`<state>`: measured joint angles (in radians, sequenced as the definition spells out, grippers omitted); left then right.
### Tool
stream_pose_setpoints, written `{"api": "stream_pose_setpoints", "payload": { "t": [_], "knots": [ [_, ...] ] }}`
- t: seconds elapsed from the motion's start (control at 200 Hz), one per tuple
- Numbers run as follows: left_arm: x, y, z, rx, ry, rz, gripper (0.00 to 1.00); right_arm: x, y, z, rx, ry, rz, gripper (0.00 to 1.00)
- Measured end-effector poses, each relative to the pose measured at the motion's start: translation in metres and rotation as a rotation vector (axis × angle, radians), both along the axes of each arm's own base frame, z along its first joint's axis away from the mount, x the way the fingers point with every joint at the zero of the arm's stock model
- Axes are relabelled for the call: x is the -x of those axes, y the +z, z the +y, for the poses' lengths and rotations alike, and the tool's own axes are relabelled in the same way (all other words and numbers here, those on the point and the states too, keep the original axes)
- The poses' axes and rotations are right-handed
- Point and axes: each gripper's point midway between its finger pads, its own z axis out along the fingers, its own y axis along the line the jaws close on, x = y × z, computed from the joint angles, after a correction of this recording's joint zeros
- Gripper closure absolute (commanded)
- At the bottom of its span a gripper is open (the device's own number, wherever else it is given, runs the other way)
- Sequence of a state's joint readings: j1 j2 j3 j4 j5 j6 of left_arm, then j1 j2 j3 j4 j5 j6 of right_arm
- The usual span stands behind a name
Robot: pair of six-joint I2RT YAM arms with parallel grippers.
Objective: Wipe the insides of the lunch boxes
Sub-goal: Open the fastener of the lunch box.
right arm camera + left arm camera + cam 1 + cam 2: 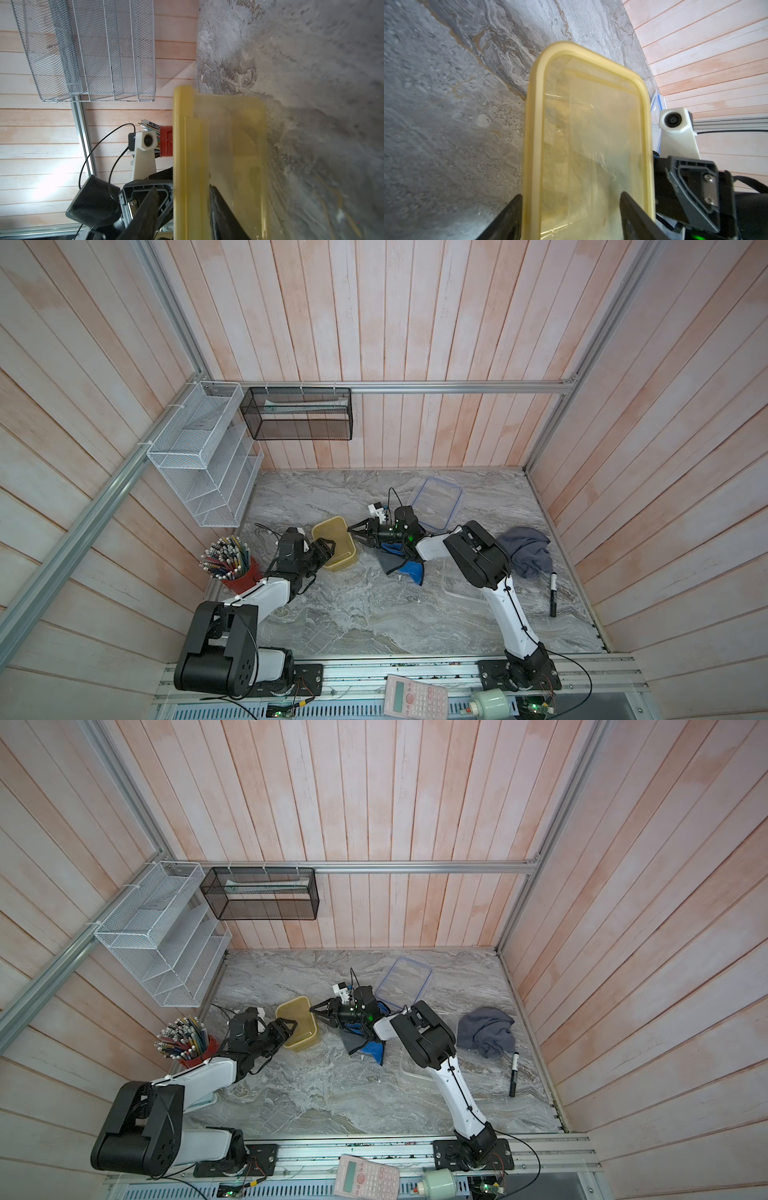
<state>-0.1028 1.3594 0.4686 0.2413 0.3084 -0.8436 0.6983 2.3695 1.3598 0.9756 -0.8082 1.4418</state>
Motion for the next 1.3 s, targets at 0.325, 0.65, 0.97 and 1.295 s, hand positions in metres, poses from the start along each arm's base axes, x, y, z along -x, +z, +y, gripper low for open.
{"api": "stream_pose_setpoints", "payload": {
  "t": [0.325,0.65,0.97,1.295],
  "knots": [
    [-0.006,0.003,0.006,-0.003,0.035,-0.016,0.29,-0.002,0.004,0.0,-0.016,-0.016,0.0,0.83],
    [-0.015,-0.001,0.01,-0.04,0.048,0.014,0.29,-0.004,0.0,-0.001,-0.001,-0.021,-0.018,0.62],
    [-0.014,-0.001,0.004,0.007,0.025,-0.016,0.29,0.0,-0.001,0.001,0.003,-0.016,0.013,0.71],
    [-0.018,0.003,0.004,0.049,0.037,-0.052,0.29,-0.002,0.009,0.002,-0.038,-0.026,0.031,0.81]
  ]
}}
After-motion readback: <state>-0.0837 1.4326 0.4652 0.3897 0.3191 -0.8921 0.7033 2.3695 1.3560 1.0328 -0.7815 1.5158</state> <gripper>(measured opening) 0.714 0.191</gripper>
